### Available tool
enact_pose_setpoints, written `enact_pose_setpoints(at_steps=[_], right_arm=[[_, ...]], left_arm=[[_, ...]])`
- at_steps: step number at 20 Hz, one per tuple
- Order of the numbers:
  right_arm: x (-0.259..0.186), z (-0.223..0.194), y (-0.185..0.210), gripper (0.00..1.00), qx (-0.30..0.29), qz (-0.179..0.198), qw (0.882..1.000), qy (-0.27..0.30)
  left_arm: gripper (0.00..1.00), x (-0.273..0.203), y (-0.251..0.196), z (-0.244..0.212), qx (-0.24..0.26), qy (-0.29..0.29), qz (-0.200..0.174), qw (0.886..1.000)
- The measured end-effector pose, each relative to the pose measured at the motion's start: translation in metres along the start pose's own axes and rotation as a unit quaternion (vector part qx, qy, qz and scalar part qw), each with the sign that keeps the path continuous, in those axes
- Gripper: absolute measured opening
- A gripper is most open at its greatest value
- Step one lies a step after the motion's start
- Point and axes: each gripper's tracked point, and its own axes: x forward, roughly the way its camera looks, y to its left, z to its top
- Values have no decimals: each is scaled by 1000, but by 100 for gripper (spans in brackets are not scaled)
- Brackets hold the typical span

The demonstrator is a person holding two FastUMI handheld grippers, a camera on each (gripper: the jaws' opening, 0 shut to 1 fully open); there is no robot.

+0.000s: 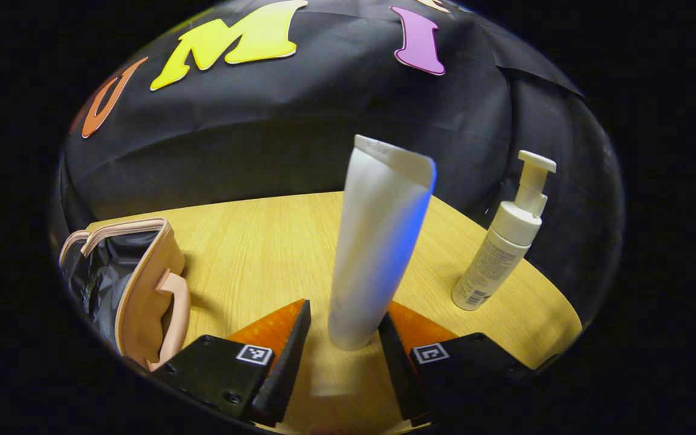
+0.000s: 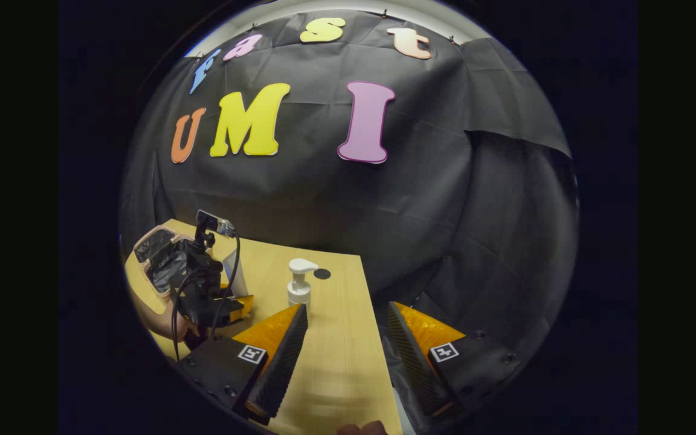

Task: First open the suitcase, pack the skin care products into it, and then close the suitcase.

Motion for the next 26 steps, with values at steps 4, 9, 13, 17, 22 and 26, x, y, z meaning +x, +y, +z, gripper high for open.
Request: enact_pose_setpoints(at_steps=[4,9,13,17,22,26], right_arm=[[11,-11,9,80,-4,18,1000,8],[48,-43,36,80,21,53,998,32],[99,-58,70,80,42,82,995,30],[149,-77,95,81,38,93,994,42],[187,-91,105,76,36,79,995,49],[197,-91,107,53,27,73,996,46]], left_arm=[[48,-3,-3,1,11,13,-13,1000],[44,-64,-2,35,-9,-10,-23,1000],[44,-132,9,50,-27,-14,-11,999],[44,-186,45,54,-40,-7,36,999],[45,-232,106,59,-82,-16,108,991],[45,-255,146,52,-102,-18,143,984]])
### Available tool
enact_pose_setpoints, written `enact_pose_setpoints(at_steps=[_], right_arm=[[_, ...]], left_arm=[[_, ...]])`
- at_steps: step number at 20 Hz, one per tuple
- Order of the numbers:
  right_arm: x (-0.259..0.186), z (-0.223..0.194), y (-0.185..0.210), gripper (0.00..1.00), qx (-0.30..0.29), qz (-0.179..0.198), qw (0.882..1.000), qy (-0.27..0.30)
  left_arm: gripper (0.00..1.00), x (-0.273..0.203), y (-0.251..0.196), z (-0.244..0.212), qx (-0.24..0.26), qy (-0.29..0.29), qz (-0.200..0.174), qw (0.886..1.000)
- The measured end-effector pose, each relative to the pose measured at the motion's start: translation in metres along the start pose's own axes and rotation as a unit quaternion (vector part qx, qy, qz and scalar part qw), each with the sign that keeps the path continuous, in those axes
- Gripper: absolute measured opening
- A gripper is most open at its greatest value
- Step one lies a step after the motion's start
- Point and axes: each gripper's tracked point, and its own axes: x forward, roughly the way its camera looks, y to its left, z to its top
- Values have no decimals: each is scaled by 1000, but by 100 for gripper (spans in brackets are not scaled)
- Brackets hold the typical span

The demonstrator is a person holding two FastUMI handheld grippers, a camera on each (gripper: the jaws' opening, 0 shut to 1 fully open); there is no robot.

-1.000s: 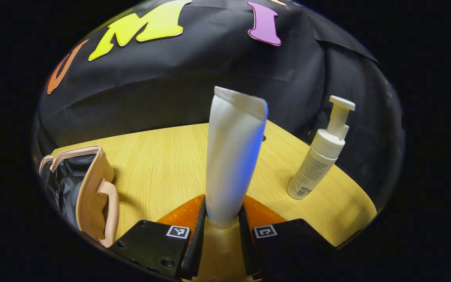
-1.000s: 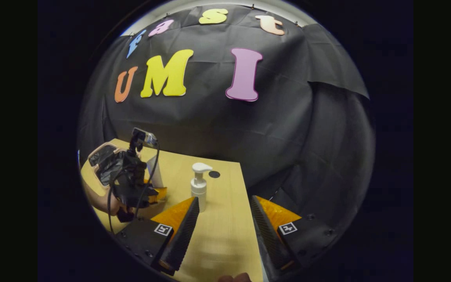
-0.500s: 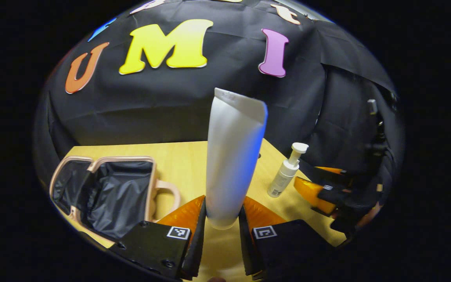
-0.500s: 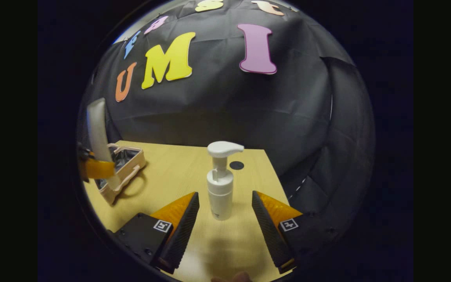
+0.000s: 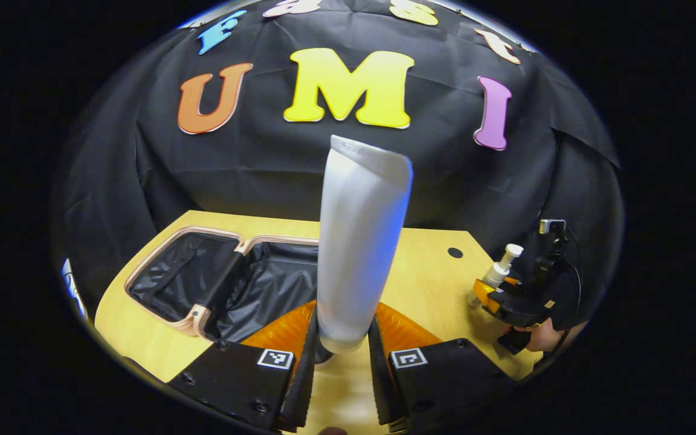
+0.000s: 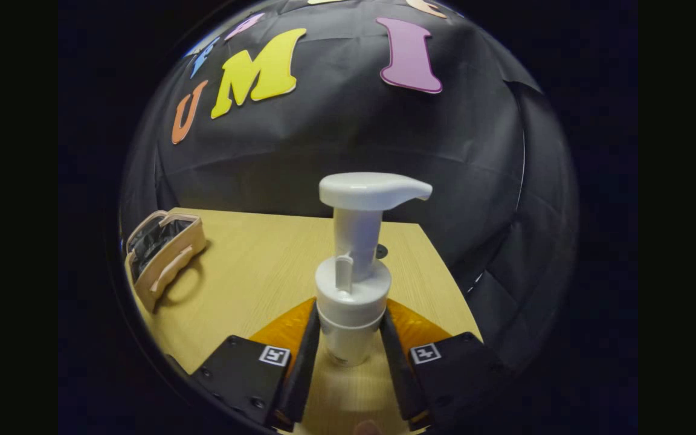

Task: First open the suitcase, pack the skin care products into it, and then close the suitcase.

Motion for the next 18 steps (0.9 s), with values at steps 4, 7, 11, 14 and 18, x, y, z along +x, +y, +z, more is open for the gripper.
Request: enact_pose_setpoints(at_steps=[4,7,11,14,18], right_arm=[[-11,1,-1,49,-2,-7,1000,10],[-34,17,3,48,11,-13,1000,5],[-86,46,27,47,17,11,1000,2],[-137,68,53,47,21,49,999,12],[-198,91,84,48,60,73,995,25]], left_arm=[[44,3,39,1,-25,6,6,1000],[44,8,66,6,-35,14,-7,999],[44,32,105,3,-18,54,-48,997],[44,64,118,-20,-39,126,-107,985],[43,106,120,-56,-91,215,-182,955]])
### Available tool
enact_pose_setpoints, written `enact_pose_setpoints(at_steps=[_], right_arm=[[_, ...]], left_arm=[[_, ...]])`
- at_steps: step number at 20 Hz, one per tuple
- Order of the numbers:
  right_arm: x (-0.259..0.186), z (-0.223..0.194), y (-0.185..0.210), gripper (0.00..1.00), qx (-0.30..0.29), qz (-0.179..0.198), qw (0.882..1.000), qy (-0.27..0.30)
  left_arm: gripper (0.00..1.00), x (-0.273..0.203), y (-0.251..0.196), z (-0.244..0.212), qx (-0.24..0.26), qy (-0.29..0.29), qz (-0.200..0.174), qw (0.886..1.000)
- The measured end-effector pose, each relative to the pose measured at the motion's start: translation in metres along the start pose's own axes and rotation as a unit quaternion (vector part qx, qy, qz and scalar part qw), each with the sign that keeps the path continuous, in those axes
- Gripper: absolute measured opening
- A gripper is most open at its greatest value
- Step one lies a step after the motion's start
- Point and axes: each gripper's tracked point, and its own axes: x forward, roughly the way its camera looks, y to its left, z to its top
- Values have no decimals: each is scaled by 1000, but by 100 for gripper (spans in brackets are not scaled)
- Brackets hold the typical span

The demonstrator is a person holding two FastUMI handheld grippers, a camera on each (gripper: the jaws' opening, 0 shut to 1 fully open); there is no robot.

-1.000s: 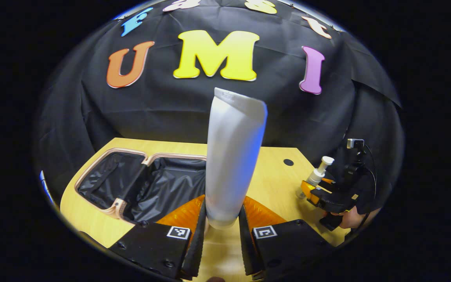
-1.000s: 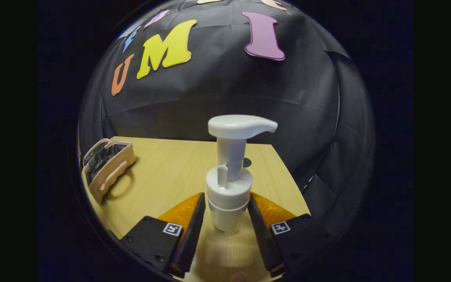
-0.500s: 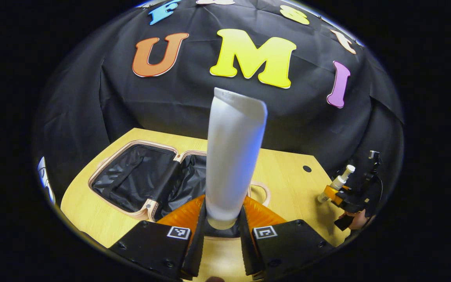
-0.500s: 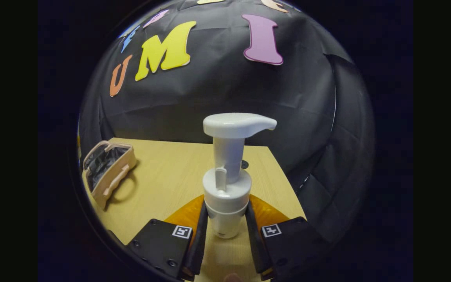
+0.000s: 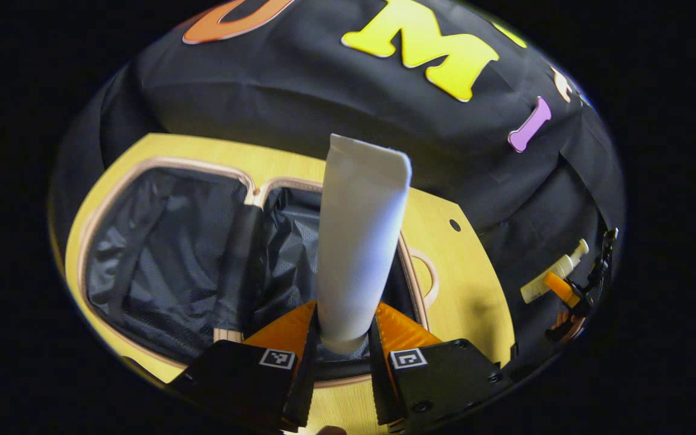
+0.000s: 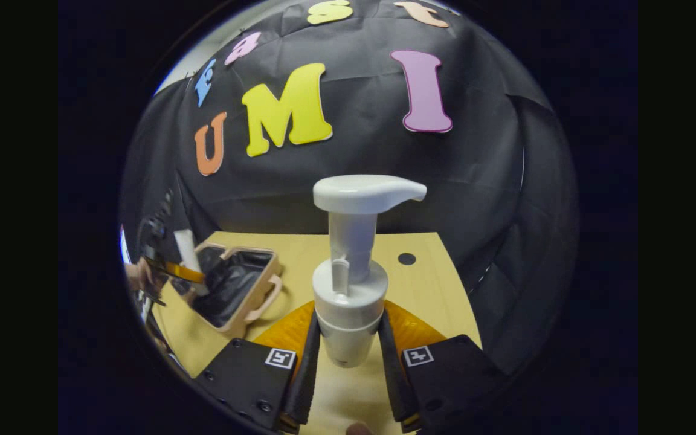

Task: First open the suitcase, pack the skin care products into it, and then close the suitcase.

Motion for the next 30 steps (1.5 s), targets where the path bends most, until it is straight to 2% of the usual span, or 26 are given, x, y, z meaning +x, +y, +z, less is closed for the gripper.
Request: enact_pose_setpoints(at_steps=[4,5,9,14,15,17,20,22,23,25,26,27,28,29,30], right_arm=[[-41,14,33,47,12,4,1000,-8],[-47,15,41,47,11,7,1000,-8],[-57,11,66,47,3,20,1000,0],[-54,12,103,47,-21,53,998,9],[-54,11,109,47,-29,59,998,12],[-53,11,122,47,-46,71,996,16],[-46,11,148,47,-71,98,992,25],[-33,10,164,47,-82,119,989,32],[-27,11,171,47,-83,125,988,36],[-12,14,187,47,-81,137,986,43],[-4,15,201,47,-80,146,985,46],[8,15,214,47,-81,155,983,53],[20,12,226,46,-83,161,981,64],[31,7,239,47,-85,168,979,78],[42,0,251,47,-85,177,976,94]], left_arm=[[43,29,15,-24,-52,110,-30,992],[43,32,21,-27,-66,126,-24,990],[43,41,30,-40,-84,198,13,976],[43,43,46,-56,-41,281,102,954],[43,42,46,-57,-35,292,112,949],[46,44,44,-55,-19,294,119,948],[55,32,34,-46,-16,265,117,957],[77,11,30,-34,-6,231,115,966],[76,-5,29,-27,3,203,113,973],[80,-35,19,-11,19,130,96,987],[80,-51,11,-8,27,98,77,992],[87,-67,3,-8,31,66,65,995],[84,-85,-4,-8,32,34,55,997],[99,-101,-10,-8,27,3,50,998],[99,-117,-10,-12,23,-20,52,998]])
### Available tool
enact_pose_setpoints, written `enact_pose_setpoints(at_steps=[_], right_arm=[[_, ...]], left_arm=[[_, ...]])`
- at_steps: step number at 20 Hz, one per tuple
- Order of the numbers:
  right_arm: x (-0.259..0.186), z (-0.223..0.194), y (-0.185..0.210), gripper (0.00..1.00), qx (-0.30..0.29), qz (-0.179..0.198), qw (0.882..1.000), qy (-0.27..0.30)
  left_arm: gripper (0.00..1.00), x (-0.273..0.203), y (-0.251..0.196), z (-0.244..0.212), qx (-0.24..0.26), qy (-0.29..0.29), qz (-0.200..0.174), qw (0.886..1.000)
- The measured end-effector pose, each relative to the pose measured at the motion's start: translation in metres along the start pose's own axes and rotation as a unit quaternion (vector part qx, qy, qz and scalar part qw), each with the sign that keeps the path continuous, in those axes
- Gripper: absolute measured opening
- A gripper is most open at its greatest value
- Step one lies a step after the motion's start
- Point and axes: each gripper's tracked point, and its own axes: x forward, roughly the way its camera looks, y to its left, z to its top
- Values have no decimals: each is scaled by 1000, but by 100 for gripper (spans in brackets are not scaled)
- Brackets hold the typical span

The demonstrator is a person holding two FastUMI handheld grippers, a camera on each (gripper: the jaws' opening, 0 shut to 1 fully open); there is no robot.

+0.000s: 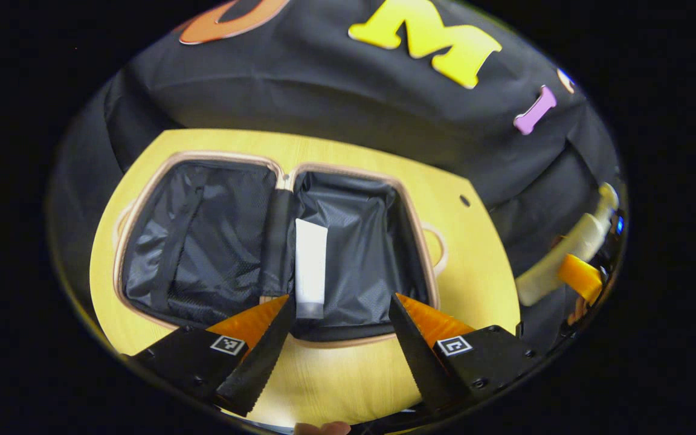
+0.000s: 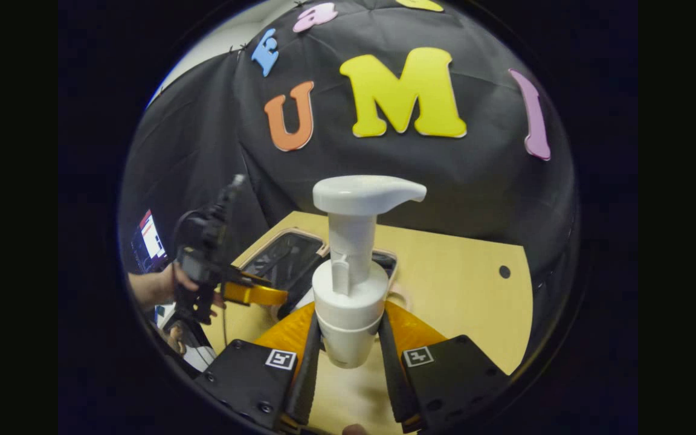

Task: First open the suitcase, pack the skin care products into it, and then close the suitcase.

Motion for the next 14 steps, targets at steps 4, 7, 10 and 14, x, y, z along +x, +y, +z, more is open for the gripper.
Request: enact_pose_setpoints(at_steps=[4,7,10,14], right_arm=[[61,-21,27,47,17,35,996,83],[109,-40,34,47,77,42,981,172],[154,-54,19,47,138,14,963,229],[192,-86,-1,47,187,-51,938,287]], left_arm=[[99,-43,19,-27,-23,-69,37,997],[99,-67,27,-54,-80,-82,36,993],[99,-85,50,-71,-125,-87,51,987],[99,-118,87,-76,-157,-101,78,979]])
